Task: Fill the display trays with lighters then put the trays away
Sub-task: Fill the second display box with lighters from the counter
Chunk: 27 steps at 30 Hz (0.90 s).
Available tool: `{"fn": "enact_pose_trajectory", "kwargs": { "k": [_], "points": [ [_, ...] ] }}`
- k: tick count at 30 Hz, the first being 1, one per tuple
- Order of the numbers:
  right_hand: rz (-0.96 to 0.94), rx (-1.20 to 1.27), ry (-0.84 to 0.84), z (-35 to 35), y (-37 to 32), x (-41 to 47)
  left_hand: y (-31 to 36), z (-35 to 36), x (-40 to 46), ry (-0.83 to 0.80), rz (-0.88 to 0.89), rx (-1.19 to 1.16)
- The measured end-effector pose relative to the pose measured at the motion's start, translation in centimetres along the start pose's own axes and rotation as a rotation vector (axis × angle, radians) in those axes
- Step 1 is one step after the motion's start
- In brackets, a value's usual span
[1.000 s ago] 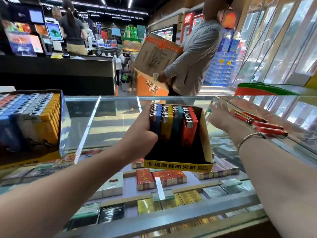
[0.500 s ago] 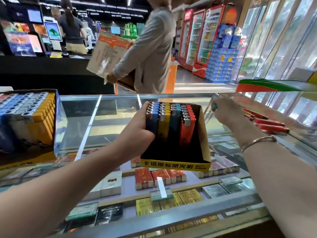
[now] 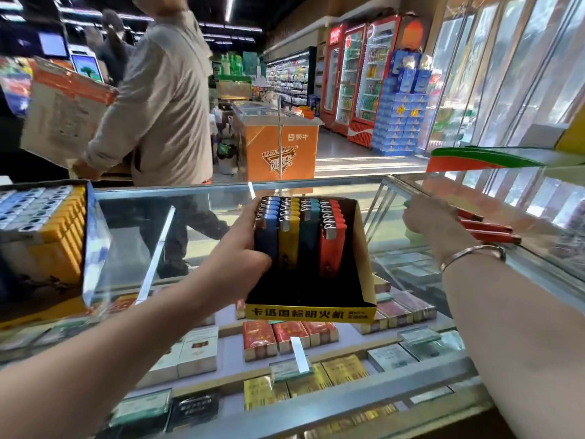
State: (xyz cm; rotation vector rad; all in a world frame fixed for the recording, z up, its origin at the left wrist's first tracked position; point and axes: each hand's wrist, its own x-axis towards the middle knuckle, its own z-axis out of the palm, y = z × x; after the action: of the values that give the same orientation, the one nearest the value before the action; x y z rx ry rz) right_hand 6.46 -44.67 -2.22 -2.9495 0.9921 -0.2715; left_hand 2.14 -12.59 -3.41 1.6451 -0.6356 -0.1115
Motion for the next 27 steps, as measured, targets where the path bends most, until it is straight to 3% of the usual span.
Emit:
{"fn": "enact_pose_trajectory", "kwargs": {
  "k": [3, 8, 15, 20, 23, 27],
  "points": [
    [-0.007, -0.005, -0.030, -0.2, -0.1, 0.1, 0.0, -0.1, 0.0, -0.013, -0.003, -0.015],
    [-0.171, 0.032, -0.075, -1.5, -0.1, -0.5, -0.3, -0.4, 0.0, -0.032, -0.029, -0.010],
    [-0.309, 0.059, -0.266, -3.2, -1.4, -3.3, 0.2, -0.2, 0.0, 0.003, -0.015, 0.003],
    [-0.331, 0.108, -0.245, -3.1, -3.1, -4.2, 0.6, -0.8, 0.2, 0.065, -0.037, 0.067],
    [-0.292, 0.351, -0.238, -3.1, -3.5, -4.4, 1.0, -1.1, 0.3, 0.074, -0.044, 0.098],
    [-0.206, 1.033, -0.224, -5.0, -4.1, -5.0, 1.3, -1.5, 0.3, 0.098, -0.052, 0.093]
  ]
}}
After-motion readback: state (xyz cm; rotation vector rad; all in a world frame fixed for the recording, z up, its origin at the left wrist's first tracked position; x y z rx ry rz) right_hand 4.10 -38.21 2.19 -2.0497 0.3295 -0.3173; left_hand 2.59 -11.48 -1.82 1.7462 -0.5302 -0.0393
